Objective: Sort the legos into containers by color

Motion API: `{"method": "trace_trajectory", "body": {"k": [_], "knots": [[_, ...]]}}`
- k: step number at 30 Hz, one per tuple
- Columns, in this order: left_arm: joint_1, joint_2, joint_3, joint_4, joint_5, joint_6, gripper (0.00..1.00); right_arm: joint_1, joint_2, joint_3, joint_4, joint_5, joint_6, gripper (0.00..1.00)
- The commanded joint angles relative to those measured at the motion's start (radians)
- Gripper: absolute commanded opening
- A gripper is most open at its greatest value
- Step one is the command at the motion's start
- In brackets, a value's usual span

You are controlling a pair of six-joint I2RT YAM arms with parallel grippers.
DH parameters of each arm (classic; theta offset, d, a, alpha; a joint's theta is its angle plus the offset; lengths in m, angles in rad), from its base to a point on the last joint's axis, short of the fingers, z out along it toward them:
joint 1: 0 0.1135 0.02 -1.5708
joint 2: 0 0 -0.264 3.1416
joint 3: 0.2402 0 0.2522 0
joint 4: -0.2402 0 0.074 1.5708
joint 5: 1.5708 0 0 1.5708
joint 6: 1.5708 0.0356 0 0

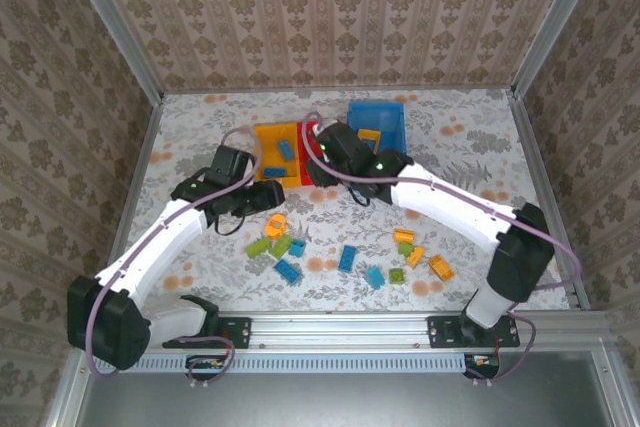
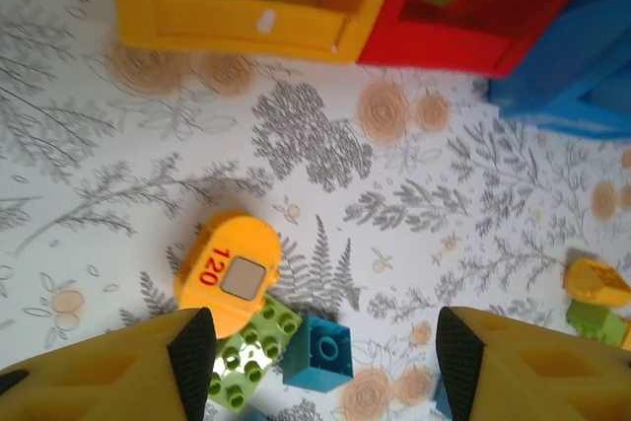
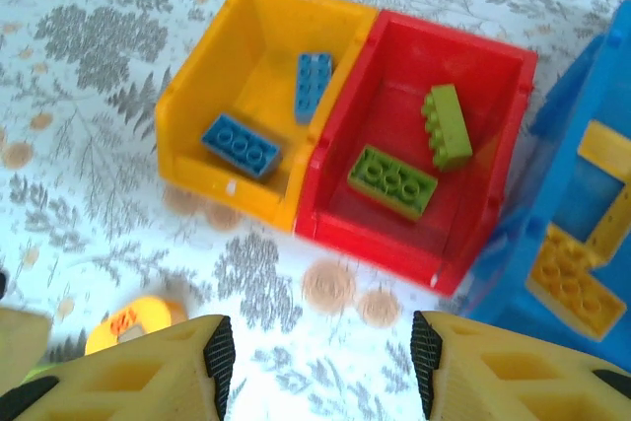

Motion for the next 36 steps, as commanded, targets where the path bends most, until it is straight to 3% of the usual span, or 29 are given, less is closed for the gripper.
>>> {"method": "trace_trajectory", "body": {"k": [1, 6, 11, 15, 19, 25, 29, 36], "knots": [[-0.013, 0.016, 0.009, 0.015, 0.039, 0.042, 0.65, 0.017, -0.095, -0.095, -0.035, 0.075, 0.083, 0.54], [-0.018, 0.077, 0.008, 0.039, 0.019, 0.063, 0.65, 0.029, -0.165, -0.172, -0.09, 0.071, 0.146, 0.54], [-0.056, 0.109, -0.001, 0.043, -0.051, 0.089, 0.65, 0.048, -0.175, -0.258, -0.036, 0.05, 0.184, 0.54], [-0.183, 0.11, -0.024, 0.057, -0.114, 0.075, 0.66, 0.069, -0.175, -0.299, -0.014, 0.048, 0.227, 0.55], [-0.341, 0.169, -0.02, 0.033, -0.222, 0.008, 0.68, 0.086, -0.29, -0.416, 0.059, 0.042, 0.272, 0.58], [-0.442, 0.201, -0.037, -0.085, -0.363, -0.119, 0.74, 0.093, -0.395, -0.527, 0.066, -0.041, 0.24, 0.62], [-0.468, 0.219, -0.075, -0.034, -0.332, -0.125, 0.76, 0.099, -0.49, -0.594, 0.071, -0.05, 0.269, 0.63], [-0.474, 0.341, -0.039, 0.011, -0.328, -0.109, 0.69, 0.108, -0.576, -0.654, 0.057, -0.074, 0.298, 0.63]]}}
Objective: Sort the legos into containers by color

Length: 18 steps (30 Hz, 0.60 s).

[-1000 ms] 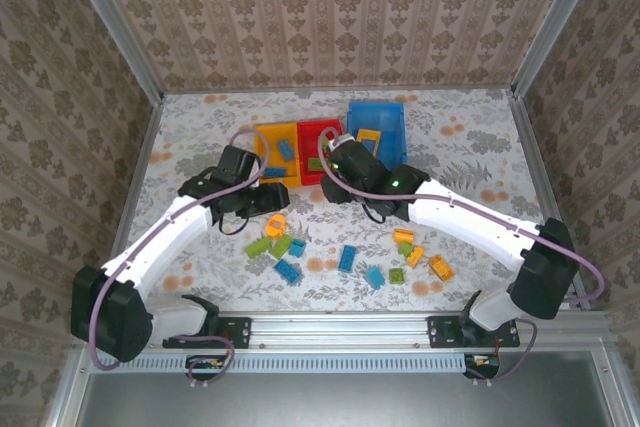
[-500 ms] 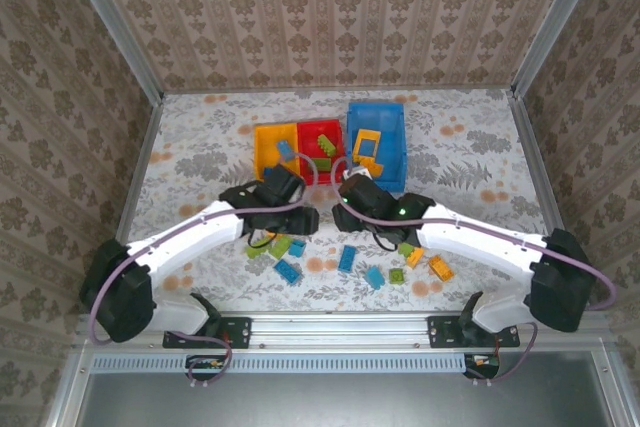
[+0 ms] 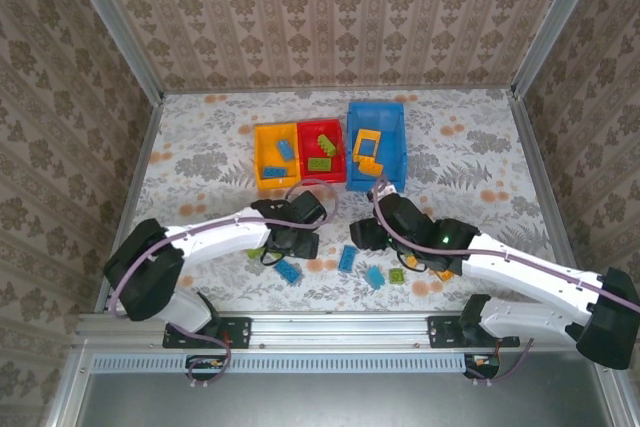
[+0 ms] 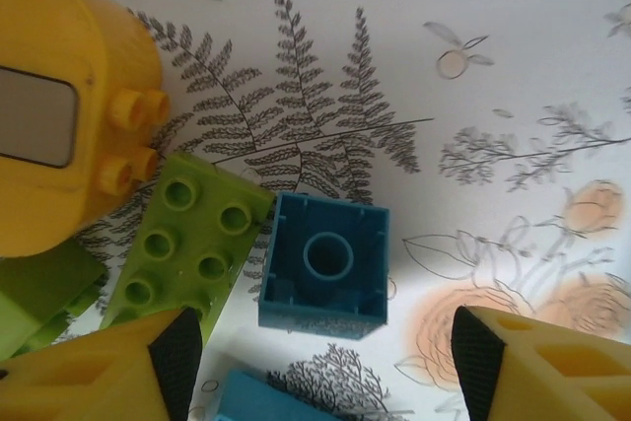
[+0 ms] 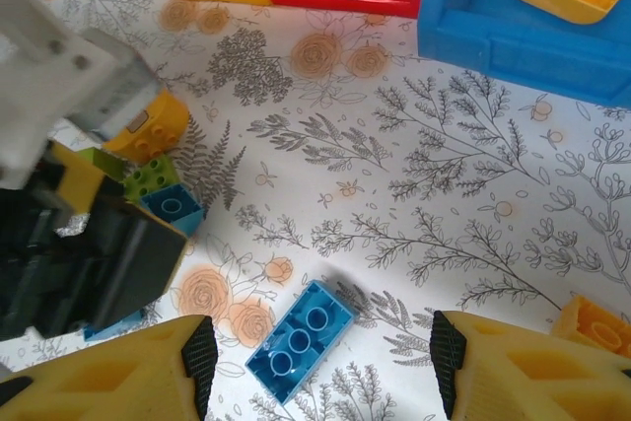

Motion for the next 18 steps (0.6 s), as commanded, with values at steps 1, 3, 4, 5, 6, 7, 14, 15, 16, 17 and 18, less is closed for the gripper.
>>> {"method": "trace_trajectory", "body": {"k": [1, 3, 4, 5, 6, 7, 14, 15, 16, 17, 18], "knots": [[-0.003, 0.039, 0.024, 0.027, -0.022, -0.016, 0.69, 0.01, -0.026, -0.018, -0.003, -0.03, 0.022, 0.63], [-0.003, 0.067, 0.032, 0.032, -0.028, -0.011, 0.66, 0.01, -0.035, -0.022, -0.002, -0.039, 0.022, 0.63], [-0.003, 0.081, 0.038, 0.032, -0.035, -0.009, 0.65, 0.012, -0.042, -0.03, 0.002, -0.043, 0.024, 0.63], [-0.003, 0.092, 0.04, 0.033, -0.037, -0.007, 0.64, 0.013, -0.048, -0.037, 0.004, -0.042, 0.028, 0.63], [-0.004, 0.1, 0.043, 0.036, -0.037, -0.006, 0.62, 0.014, -0.058, -0.046, 0.007, -0.044, 0.035, 0.62], [-0.007, 0.105, 0.043, 0.042, -0.037, -0.007, 0.59, 0.015, -0.066, -0.057, 0.012, -0.045, 0.041, 0.62], [-0.031, 0.116, 0.077, 0.021, -0.067, -0.004, 0.41, 0.015, -0.081, -0.083, 0.029, -0.043, 0.037, 0.62], [-0.033, 0.119, 0.083, 0.013, -0.071, 0.0, 0.39, 0.016, -0.082, -0.083, 0.029, -0.041, 0.037, 0.62], [-0.037, 0.118, 0.093, 0.002, -0.08, 0.001, 0.37, 0.015, -0.085, -0.086, 0.03, -0.04, 0.037, 0.62], [-0.041, 0.115, 0.104, -0.013, -0.092, 0.001, 0.36, 0.015, -0.091, -0.087, 0.031, -0.039, 0.039, 0.62], [-0.045, 0.11, 0.114, -0.026, -0.103, 0.003, 0.35, 0.015, -0.096, -0.091, 0.032, -0.038, 0.04, 0.62]]}}
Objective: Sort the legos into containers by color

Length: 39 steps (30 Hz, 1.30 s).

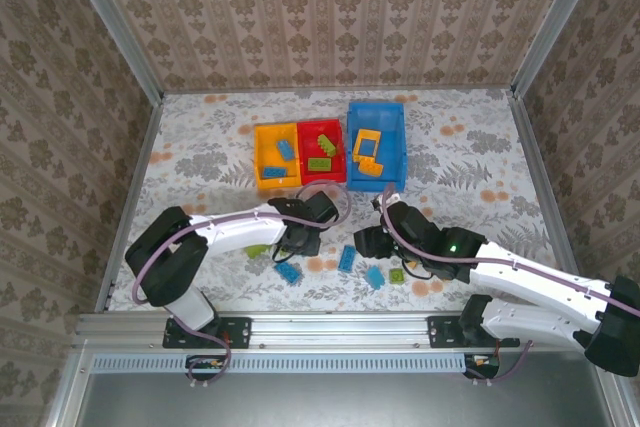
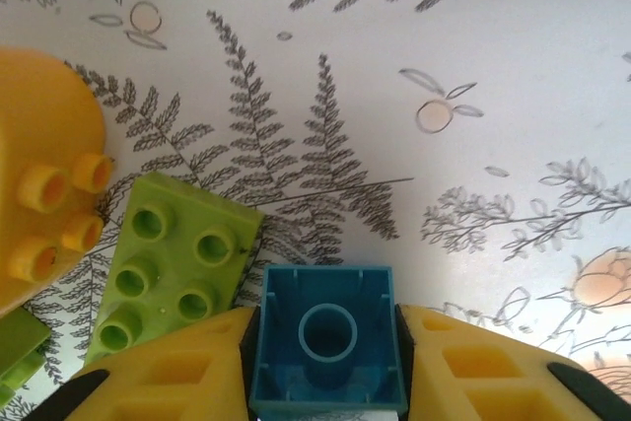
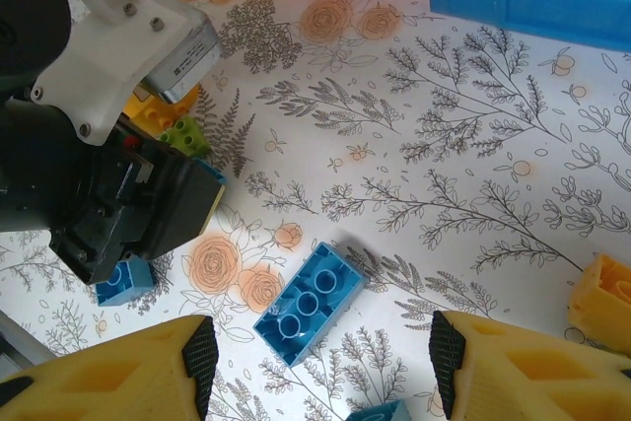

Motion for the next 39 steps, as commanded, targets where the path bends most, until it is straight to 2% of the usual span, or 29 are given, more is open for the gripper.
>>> {"method": "trace_trajectory", "body": {"k": [1, 6, 12, 16, 22, 27, 31, 35, 39], "knots": [[-0.017, -0.011, 0.055, -0.067, -0.058, 0.005, 0.35, 0.004, -0.034, -0.017, 0.021, 0.0, 0.006, 0.62], [0.005, -0.077, 0.162, -0.152, -0.115, 0.039, 0.33, 0.005, -0.052, 0.003, 0.021, 0.028, -0.034, 0.62], [0.192, -0.084, 0.3, -0.169, -0.093, 0.157, 0.32, -0.001, -0.018, 0.006, 0.198, 0.009, -0.118, 0.62], [0.325, -0.014, 0.388, -0.14, -0.072, 0.239, 0.32, -0.002, 0.077, 0.045, 0.343, -0.001, -0.159, 0.62], [0.449, 0.175, 0.541, -0.091, -0.081, 0.299, 0.31, -0.002, 0.177, 0.14, 0.378, 0.02, -0.165, 0.62], [0.471, 0.353, 0.693, -0.118, -0.144, 0.317, 0.31, -0.001, 0.178, 0.142, 0.369, 0.033, -0.15, 0.62], [0.49, 0.439, 0.754, -0.123, -0.144, 0.315, 0.32, -0.002, 0.163, 0.121, 0.352, 0.041, -0.136, 0.62], [0.499, 0.471, 0.778, -0.128, -0.116, 0.312, 0.44, -0.002, 0.142, 0.103, 0.322, 0.059, -0.125, 0.63], [0.492, 0.439, 0.777, -0.13, -0.113, 0.315, 0.53, -0.009, 0.111, 0.107, 0.22, 0.117, -0.089, 0.65]]}}
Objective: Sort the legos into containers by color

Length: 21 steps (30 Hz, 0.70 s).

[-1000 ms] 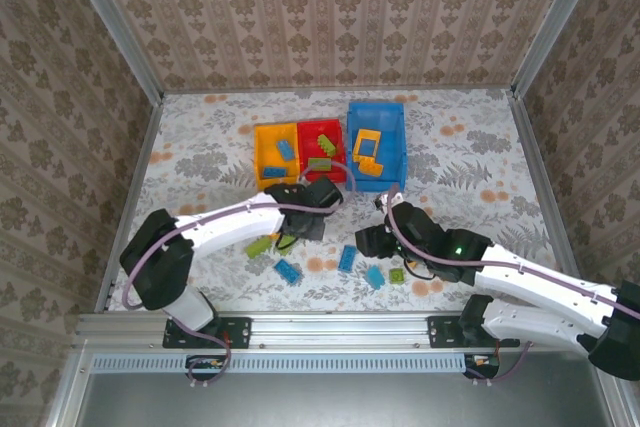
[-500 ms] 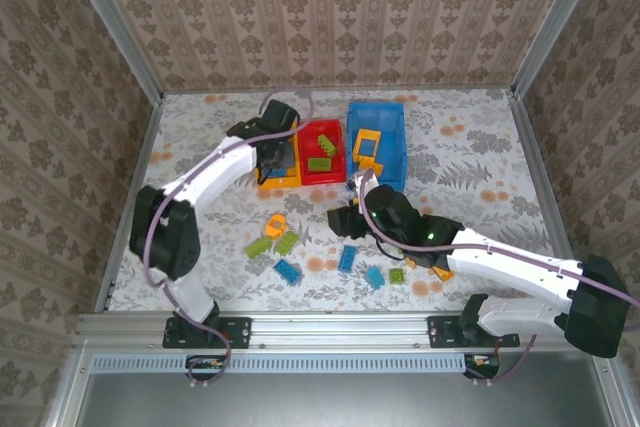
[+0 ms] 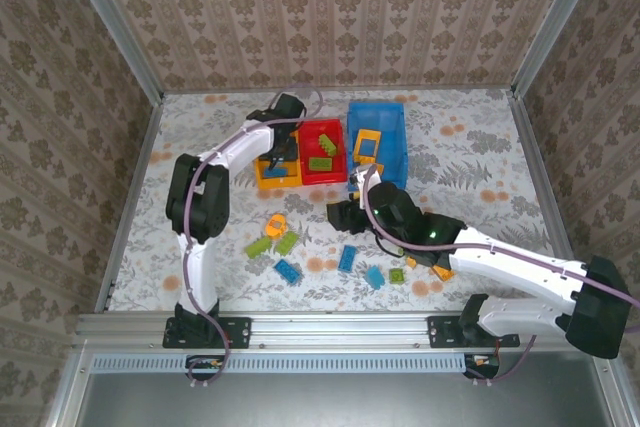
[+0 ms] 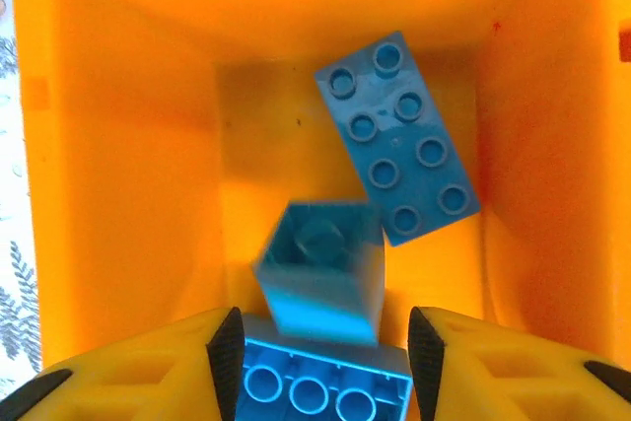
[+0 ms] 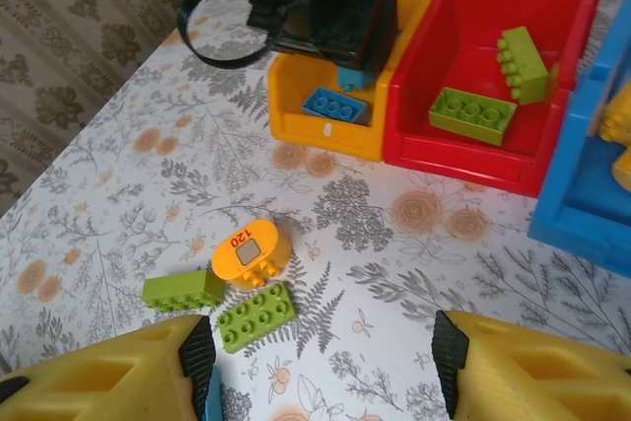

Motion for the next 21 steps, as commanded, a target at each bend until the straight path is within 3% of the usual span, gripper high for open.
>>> {"method": "trace_trajectory", "body": {"k": [1, 8, 11, 15, 21], "knots": [[-0.004, -0.044, 0.026, -0.018, 0.001, 0.01, 0.54, -0.011, -0.054, -0.012, -0.118, 0.084, 0.053, 0.65], [-0.039, -0.184, -0.043, -0.024, -0.044, -0.007, 0.57, -0.047, -0.176, -0.046, -0.395, 0.191, 0.205, 0.65], [-0.057, -0.281, -0.128, -0.003, -0.077, -0.033, 0.59, -0.087, -0.207, -0.069, -0.494, 0.181, 0.236, 0.66], [-0.089, -0.415, -0.255, 0.019, -0.09, -0.086, 0.62, -0.16, -0.182, -0.086, -0.543, 0.123, 0.235, 0.73], [-0.277, -0.587, -0.4, 0.104, -0.059, -0.121, 0.68, -0.25, -0.032, -0.085, -0.527, 0.038, 0.201, 0.83]]}}
